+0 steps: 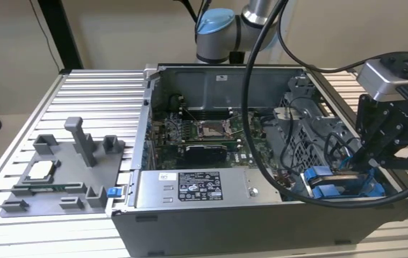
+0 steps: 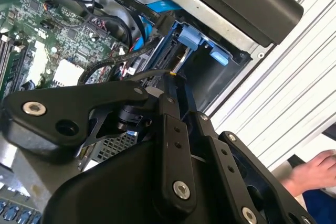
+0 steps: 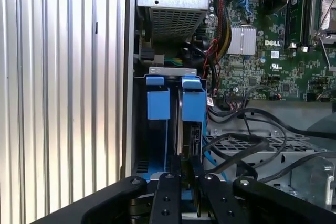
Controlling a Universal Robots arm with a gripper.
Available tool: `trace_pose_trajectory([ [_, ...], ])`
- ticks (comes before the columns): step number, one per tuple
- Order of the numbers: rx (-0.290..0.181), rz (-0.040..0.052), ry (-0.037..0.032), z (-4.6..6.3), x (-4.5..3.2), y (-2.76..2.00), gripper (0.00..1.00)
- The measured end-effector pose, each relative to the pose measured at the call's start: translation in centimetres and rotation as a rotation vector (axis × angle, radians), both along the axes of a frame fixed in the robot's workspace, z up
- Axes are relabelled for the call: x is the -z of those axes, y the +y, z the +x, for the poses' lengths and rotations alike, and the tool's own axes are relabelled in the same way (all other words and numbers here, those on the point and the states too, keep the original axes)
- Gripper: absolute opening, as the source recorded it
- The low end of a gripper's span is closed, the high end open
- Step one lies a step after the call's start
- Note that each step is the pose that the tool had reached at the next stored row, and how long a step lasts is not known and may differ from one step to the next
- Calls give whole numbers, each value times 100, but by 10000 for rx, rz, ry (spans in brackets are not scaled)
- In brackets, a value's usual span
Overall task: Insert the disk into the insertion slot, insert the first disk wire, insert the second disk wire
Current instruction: 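Insert the first disk wire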
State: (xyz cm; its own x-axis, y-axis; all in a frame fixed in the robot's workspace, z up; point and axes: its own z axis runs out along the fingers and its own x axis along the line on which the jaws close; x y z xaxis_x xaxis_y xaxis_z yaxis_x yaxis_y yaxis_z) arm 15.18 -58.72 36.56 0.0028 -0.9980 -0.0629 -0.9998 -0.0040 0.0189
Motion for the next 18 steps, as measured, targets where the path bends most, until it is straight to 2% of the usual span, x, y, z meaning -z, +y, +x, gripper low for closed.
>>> trace_pose_trajectory([
  [5, -20, 0, 0, 14, 31, 46, 0],
  [9, -79, 0, -1, 36, 60, 60, 0],
  [15, -257, 2, -74, 40, 105, 119, 0],
  [18, -261, -3, -75, 41, 105, 119, 0],
])
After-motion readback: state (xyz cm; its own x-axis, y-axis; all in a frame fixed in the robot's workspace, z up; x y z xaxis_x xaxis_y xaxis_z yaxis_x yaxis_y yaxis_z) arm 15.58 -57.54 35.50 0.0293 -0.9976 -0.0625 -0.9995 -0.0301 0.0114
